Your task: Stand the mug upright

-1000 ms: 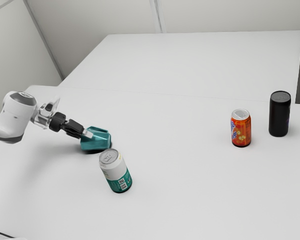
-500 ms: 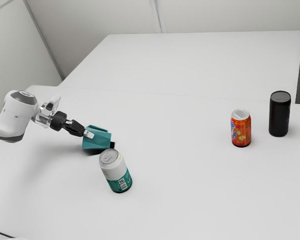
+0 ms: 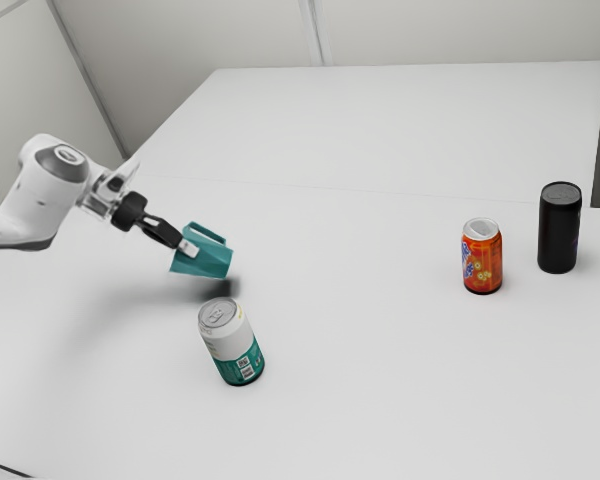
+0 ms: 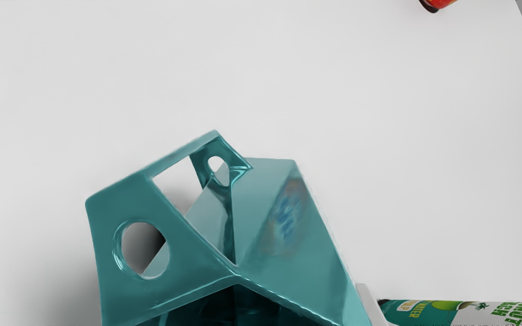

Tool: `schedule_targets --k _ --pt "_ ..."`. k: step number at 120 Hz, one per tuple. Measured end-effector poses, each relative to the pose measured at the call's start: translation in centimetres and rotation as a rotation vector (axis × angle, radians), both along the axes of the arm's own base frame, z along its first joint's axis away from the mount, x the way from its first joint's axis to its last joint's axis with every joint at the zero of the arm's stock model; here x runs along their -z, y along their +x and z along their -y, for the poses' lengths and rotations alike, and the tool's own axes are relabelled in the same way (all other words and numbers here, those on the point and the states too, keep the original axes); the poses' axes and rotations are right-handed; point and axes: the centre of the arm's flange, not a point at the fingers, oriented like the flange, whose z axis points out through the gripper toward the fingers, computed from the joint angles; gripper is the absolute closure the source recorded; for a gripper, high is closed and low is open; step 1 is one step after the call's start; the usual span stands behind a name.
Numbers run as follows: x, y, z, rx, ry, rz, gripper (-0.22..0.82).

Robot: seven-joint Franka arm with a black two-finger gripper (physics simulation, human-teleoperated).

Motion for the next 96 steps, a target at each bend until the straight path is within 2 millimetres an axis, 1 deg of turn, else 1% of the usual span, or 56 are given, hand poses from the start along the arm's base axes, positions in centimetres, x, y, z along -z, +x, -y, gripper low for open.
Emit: schedule_targets --k 32,44,62,79,88,96 --pt "-3.0 1.4 5.0 0.130 0.299 0.015 0.78" --pt "-3.7 1.6 6.4 0.164 0.422 0.013 0.78" --pt "-4.2 2.1 8.5 0.196 0.559 0.012 0.78" --pt "-3.7 2.0 9.8 0.197 0.633 -0.011 0.78" --pt "-3.2 1.6 10.1 0.182 0.655 -0.032 0.78" --pt "-3.4 1.1 10.7 0.169 0.674 -0.043 0.78"
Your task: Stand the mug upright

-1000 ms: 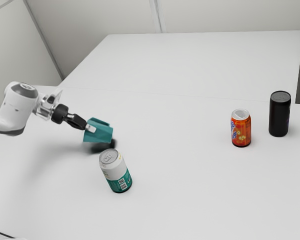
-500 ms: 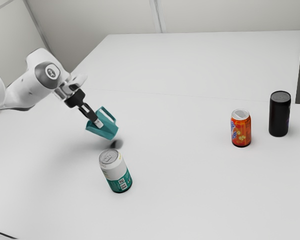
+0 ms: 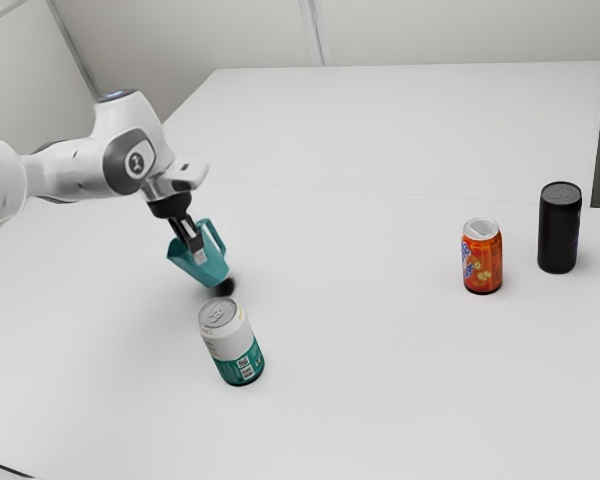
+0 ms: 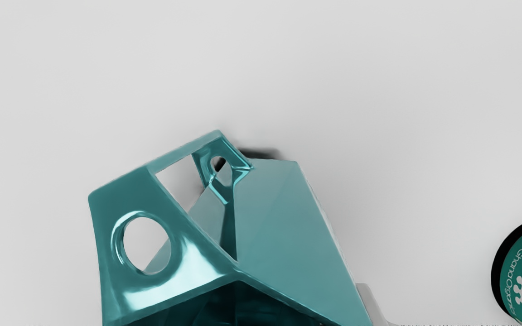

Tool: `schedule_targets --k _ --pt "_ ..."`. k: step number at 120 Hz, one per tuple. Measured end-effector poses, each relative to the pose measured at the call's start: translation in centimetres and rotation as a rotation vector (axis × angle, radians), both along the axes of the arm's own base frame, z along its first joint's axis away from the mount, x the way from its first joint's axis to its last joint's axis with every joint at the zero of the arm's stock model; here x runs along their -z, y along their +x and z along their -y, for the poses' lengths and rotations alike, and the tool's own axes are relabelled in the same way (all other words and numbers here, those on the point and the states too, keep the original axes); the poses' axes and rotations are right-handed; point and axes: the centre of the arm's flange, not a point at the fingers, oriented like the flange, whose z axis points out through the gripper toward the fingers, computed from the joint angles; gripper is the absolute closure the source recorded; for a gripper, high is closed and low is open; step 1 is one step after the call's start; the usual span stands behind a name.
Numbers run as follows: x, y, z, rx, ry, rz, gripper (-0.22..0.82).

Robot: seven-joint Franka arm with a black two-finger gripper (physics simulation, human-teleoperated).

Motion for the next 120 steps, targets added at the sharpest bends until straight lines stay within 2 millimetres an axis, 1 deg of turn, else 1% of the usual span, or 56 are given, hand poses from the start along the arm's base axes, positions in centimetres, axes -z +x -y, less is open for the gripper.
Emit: schedule_targets --k 27,43,63,100,120 --pt "0.4 -2.7 1.1 -0.080 0.055 -0.021 0.78" --pt "0.4 -3.7 2.0 -0.119 0.075 -0.023 0.78" --pt "1.1 -4.2 2.5 -0.161 0.079 -0.040 0.78" --pt "1.7 -4.9 1.9 -0.250 0.077 -0.097 0.78" --pt "2.7 -4.8 3.0 -0.256 0.070 -0.127 0.78"
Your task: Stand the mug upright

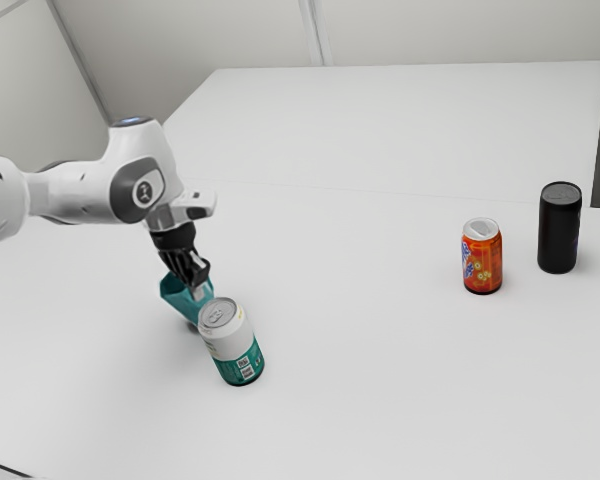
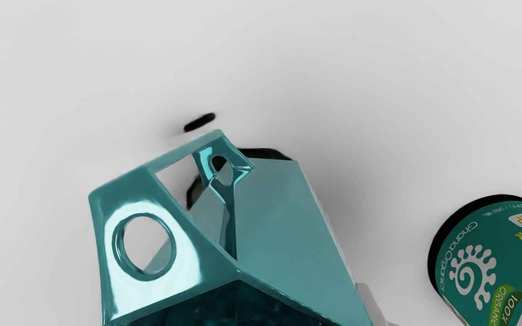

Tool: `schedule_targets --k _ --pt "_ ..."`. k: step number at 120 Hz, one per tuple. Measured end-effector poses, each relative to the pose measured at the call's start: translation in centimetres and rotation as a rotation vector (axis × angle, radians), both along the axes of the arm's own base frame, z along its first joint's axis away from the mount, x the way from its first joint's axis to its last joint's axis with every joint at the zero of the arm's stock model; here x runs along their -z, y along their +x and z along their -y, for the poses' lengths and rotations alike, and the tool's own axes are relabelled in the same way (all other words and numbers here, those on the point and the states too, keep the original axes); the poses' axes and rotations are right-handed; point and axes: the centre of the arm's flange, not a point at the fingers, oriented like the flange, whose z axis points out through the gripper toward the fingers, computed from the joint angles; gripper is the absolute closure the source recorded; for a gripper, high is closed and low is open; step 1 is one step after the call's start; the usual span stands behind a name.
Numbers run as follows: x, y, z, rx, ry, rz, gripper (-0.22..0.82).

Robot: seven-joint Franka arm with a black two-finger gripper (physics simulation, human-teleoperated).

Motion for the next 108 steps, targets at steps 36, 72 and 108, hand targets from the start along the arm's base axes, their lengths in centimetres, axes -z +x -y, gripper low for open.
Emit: schedule_targets --k 36,72,108 --pt "0.8 0.1 0.1 -0.029 -0.003 -0.016 0.76" --pt "0.3 0.1 0.3 -0.045 0.002 -0.005 0.49" --pt "-6.5 0.3 2.3 -0.026 0.058 0.114 0.33"
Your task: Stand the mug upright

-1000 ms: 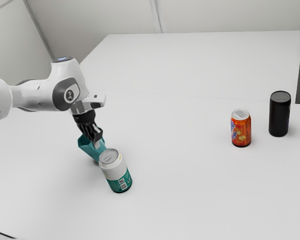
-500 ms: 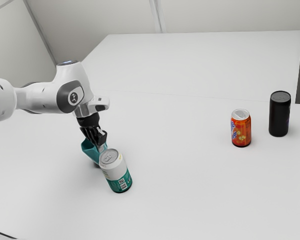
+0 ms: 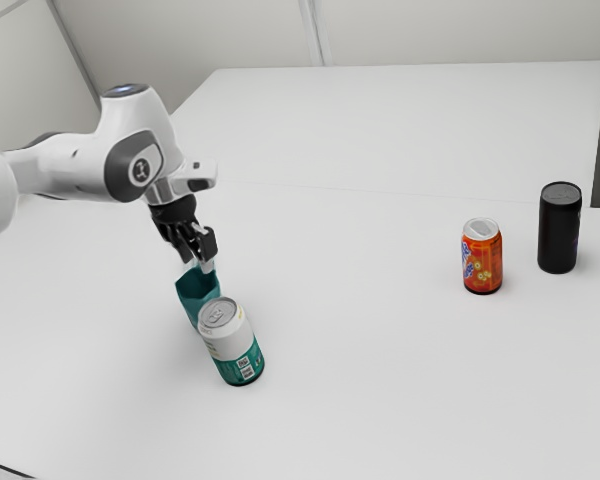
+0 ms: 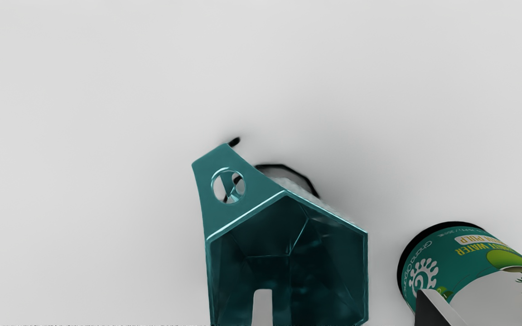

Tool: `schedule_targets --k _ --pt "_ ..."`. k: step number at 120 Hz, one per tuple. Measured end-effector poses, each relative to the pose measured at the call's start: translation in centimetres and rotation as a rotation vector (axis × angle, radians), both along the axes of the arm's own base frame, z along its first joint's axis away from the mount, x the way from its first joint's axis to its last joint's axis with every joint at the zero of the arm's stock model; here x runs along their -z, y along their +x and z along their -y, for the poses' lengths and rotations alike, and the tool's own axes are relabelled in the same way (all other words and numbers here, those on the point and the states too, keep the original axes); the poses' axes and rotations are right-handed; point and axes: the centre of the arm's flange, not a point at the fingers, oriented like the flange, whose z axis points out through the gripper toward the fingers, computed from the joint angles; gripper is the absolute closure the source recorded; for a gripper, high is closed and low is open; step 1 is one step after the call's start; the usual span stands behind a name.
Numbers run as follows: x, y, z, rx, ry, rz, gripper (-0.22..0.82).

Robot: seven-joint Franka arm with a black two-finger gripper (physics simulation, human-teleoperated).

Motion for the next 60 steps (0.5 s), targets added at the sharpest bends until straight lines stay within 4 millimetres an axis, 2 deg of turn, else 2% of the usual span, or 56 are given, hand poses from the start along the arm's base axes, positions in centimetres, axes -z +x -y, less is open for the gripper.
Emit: schedule_targets --k 7,16,31,52,60 --pt "-2.2 0.5 0.3 0.001 0.004 0.026 0.27" --pt "-6.1 1.5 0.7 -0.001 0.004 0.064 0.19" --pt "-11.7 2.5 2.3 0.008 0.000 0.112 0.10" --pt "-16.0 3.2 2.8 -0.022 -0.016 0.123 0.05" --pt "-17.1 3.2 2.5 -0.044 -0.018 0.114 0.03"
